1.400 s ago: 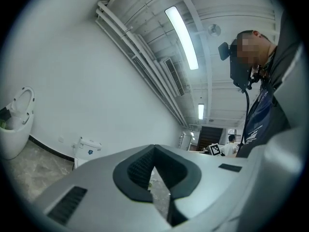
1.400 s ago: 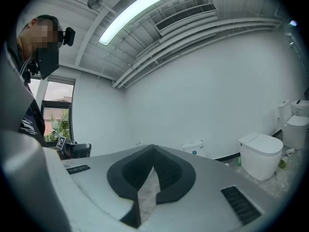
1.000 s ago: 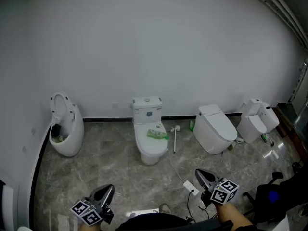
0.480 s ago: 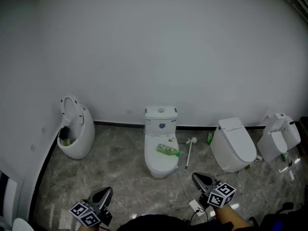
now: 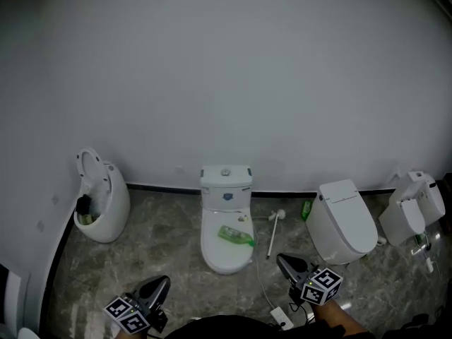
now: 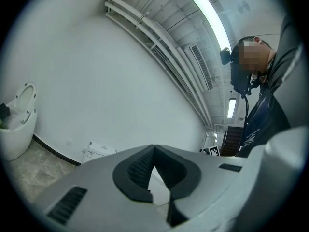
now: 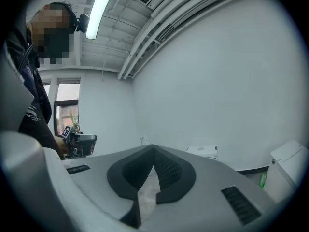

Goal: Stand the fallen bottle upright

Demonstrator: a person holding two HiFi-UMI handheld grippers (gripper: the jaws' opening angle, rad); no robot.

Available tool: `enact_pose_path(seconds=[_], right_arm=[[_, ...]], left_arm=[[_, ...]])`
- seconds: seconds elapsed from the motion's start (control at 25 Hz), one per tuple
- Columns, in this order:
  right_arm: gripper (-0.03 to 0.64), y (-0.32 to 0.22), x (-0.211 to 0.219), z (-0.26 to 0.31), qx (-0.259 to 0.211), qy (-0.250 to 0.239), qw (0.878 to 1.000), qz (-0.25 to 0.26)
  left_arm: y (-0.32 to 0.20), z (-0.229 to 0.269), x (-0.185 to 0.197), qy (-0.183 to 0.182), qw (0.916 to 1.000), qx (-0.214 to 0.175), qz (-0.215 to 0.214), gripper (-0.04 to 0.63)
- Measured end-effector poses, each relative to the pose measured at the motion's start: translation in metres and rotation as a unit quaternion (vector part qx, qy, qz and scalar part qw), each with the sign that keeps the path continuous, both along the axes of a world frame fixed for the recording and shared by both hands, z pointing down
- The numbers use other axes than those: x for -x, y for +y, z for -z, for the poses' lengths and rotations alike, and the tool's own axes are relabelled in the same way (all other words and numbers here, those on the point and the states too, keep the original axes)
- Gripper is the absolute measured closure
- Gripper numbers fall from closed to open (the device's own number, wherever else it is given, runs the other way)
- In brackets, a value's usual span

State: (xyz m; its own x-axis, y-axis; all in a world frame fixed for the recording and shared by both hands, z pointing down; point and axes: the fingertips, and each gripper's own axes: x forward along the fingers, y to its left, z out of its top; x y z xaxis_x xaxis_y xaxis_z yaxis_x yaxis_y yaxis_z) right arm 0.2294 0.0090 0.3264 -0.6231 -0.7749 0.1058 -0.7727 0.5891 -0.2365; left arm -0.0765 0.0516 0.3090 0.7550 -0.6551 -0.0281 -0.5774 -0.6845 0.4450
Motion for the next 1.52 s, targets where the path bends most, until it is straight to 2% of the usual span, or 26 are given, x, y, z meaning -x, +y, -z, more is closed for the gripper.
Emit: enact_pose_path(seconds=[0.2,0.44,0.68,0.84,1.04,1.2,1.36,1.52], right_arm=[[0.606,-0.068,-0.010,-0.017,0.013,0.008,0.999,-0.030],[0.606,-0.165,0.004,-0.019,0.012,0.024,0.995,-0.094],[0.606,-0.262,0.016,-0.020,0.018,0.041,0.987,-0.155],[0.604,-0.314,0.012,-0.038,0.030,0.057,0.982,-0.175],[0.584,-0.370,-0.004,-0.075,0.055,0.065,0.982,-0.169],[0.553,-0.415,-0.027,-0.124,0.075,0.073,0.985,-0.136],[0.537,-0.461,-0.053,-0.198,0.102,0.084,0.987,-0.091],[0.534,-0.486,-0.068,-0.290,0.140,0.111,0.983,-0.036]], left_arm=[[-0.084,-0.017,-0.010,0.011,0.9994,0.010,-0.031,0.572],[-0.214,-0.029,0.001,0.024,0.9952,0.012,-0.094,0.572],[-0.336,-0.043,0.019,0.005,0.9875,0.015,-0.157,0.572],[-0.394,-0.070,0.019,-0.002,0.9832,0.034,-0.179,0.572],[-0.441,-0.097,0.008,-0.004,0.9842,0.047,-0.171,0.572],[-0.464,-0.131,-0.013,-0.022,0.9871,0.063,-0.146,0.572],[-0.480,-0.184,-0.041,-0.034,0.9890,0.100,-0.103,0.572],[-0.489,-0.240,-0.069,-0.005,0.9870,0.150,-0.056,0.572]])
